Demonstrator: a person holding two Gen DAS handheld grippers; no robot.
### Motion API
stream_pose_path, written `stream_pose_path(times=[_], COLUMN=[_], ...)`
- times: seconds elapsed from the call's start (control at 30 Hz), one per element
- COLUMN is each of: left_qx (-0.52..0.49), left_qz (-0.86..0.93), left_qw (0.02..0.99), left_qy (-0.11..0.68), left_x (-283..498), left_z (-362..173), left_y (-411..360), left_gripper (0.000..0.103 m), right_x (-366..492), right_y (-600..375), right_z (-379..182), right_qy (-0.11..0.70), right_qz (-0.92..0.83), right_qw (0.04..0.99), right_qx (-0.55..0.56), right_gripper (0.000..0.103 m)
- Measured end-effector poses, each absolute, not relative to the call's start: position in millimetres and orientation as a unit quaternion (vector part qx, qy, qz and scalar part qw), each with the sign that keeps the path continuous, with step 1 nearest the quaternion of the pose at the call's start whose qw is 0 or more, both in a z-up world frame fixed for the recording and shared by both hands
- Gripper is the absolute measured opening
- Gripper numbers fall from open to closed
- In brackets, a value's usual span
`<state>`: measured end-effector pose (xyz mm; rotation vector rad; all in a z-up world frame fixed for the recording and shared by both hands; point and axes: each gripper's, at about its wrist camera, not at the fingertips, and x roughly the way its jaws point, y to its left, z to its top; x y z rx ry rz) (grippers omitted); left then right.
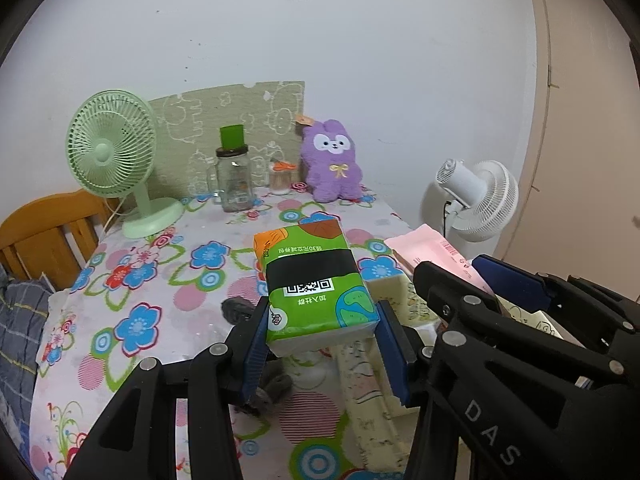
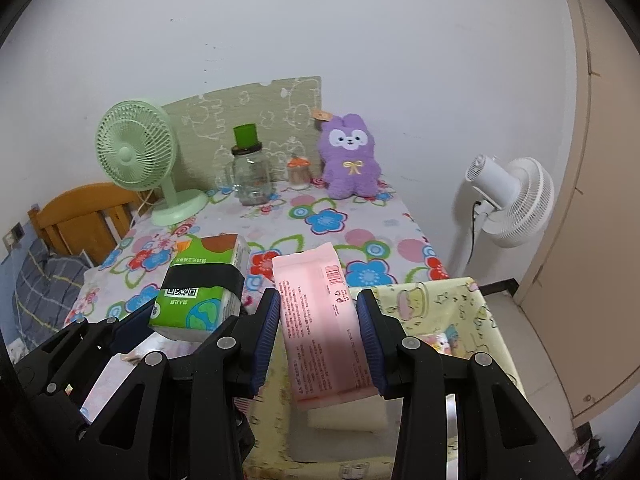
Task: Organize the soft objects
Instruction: 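Carry the pink packet and green tissue pack with both tools over the storage box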
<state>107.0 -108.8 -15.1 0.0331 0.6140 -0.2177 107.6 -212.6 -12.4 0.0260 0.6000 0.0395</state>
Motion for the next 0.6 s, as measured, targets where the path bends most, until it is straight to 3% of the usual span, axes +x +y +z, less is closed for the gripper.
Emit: stream_pose_path(times=[0.6], left_qx=[0.033], left_qz=[-0.157], left_qw=[0.933], left_qy=[0.321], left_x=[107.4], left_z=[-32.8], left_y=[-158.7], left_gripper=[0.052], right_x=[108.4], right_y=[-260.8], right_z=[-32.4], right_qy=[0.314], right_qz=[-0.020], right_qw=[0.949], right_qx=[0.026], right_gripper=[0.043])
